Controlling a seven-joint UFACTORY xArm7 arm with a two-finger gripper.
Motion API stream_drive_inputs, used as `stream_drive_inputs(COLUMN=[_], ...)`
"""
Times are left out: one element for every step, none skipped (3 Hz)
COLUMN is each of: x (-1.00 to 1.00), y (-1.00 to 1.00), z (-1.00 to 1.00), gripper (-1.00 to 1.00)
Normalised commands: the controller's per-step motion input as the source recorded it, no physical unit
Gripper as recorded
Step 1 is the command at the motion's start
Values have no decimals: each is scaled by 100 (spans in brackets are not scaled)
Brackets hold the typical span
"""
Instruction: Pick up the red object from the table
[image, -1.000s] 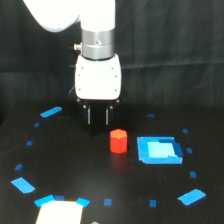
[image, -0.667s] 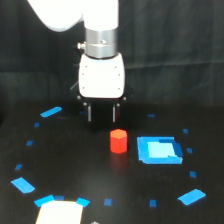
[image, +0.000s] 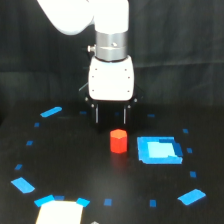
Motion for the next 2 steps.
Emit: stream_drive_inputs(x=[-99, -44], y=[100, -22], z=[34, -35], gripper=[-100, 46])
